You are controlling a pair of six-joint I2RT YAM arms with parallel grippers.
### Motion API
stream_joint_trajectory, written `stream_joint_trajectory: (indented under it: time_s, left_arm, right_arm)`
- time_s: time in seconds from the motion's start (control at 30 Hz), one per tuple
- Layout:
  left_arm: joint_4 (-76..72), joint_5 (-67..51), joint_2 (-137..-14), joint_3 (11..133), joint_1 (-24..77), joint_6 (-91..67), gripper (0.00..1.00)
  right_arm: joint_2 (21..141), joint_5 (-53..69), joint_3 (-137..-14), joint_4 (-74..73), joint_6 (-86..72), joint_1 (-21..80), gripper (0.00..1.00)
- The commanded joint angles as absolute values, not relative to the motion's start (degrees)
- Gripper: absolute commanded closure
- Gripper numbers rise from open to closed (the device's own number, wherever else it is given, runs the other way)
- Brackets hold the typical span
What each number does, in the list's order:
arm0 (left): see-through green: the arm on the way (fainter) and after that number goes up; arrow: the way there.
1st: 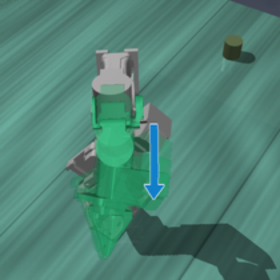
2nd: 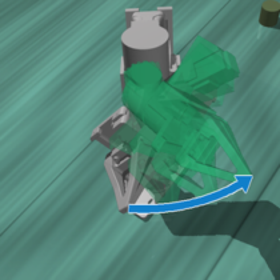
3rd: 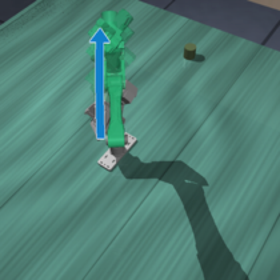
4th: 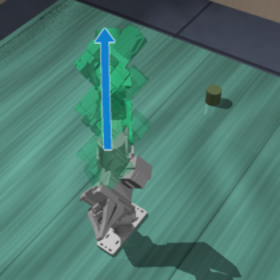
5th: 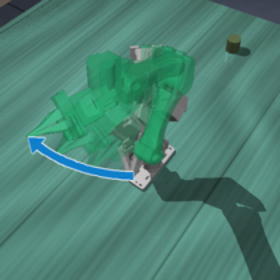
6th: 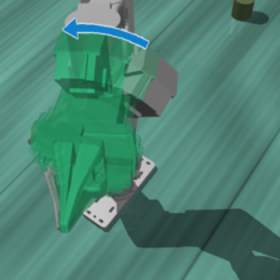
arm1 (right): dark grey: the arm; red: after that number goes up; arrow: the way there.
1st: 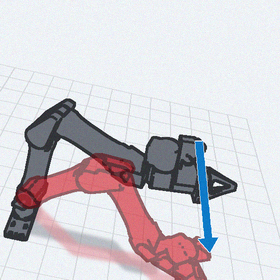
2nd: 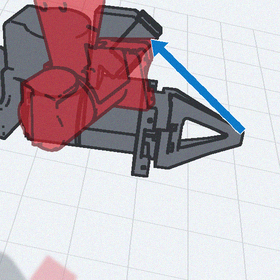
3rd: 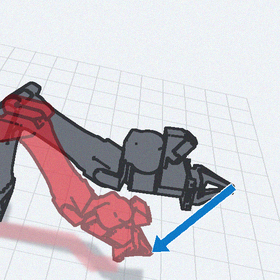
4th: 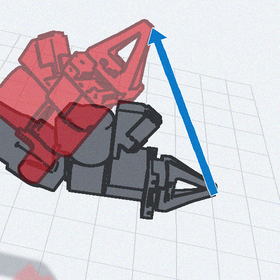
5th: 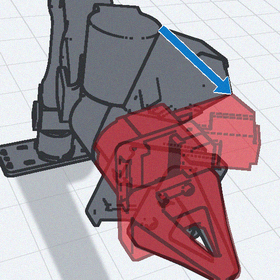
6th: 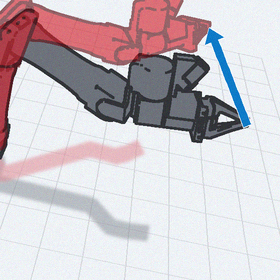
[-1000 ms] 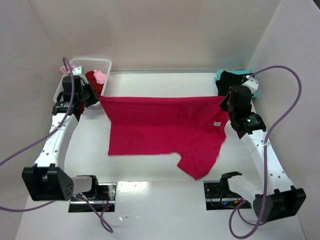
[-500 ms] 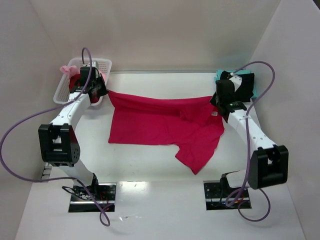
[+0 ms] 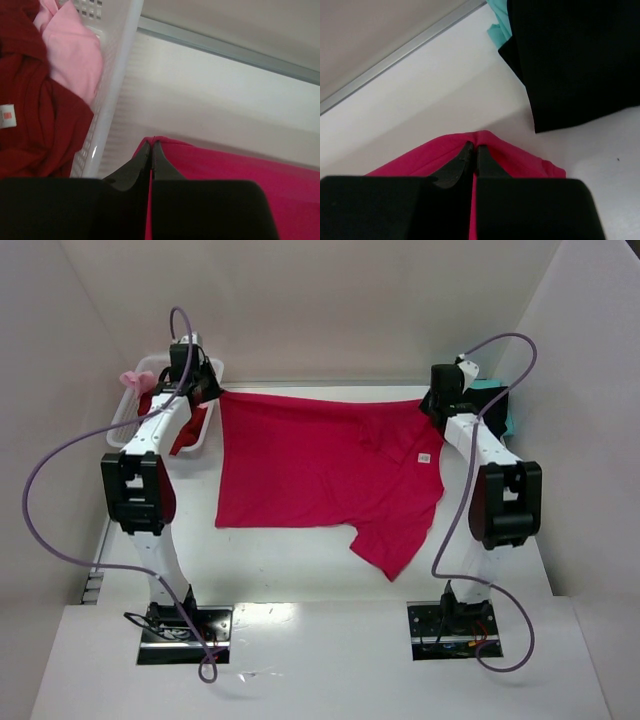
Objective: Fold and stack the t-shirts
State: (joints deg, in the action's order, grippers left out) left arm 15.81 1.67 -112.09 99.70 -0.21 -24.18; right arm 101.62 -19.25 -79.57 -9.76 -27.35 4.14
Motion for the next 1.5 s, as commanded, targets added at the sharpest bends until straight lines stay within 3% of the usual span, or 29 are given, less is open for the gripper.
stream_joint_trajectory:
  time_s: [0.0,0.57,1.0,1.47]
  left_arm:
    - [14.9,3.3,-117.0,106.0,-0.4,-24.3,1.0]
    - [16.1,6.9,-134.8,122.8,0.2,-23.1,1.0]
    - [16.6,7.4,-139.2,126.4,0.2,-22.6,1.0]
    - [17.1,6.8,-140.8,126.4,0.2,-22.1,1.0]
  right_arm:
    - [106.6,-20.0,-86.1,-5.0,-26.0,2.6,1.0]
    - [133.3,-14.7,-112.3,-5.2,-23.1,0.8,1.0]
    - [141.5,-11.2,-120.6,-6.7,-21.4,0.8,0.99]
    - [139.9,-4.4,-119.8,-9.1,-18.1,0.3,0.65]
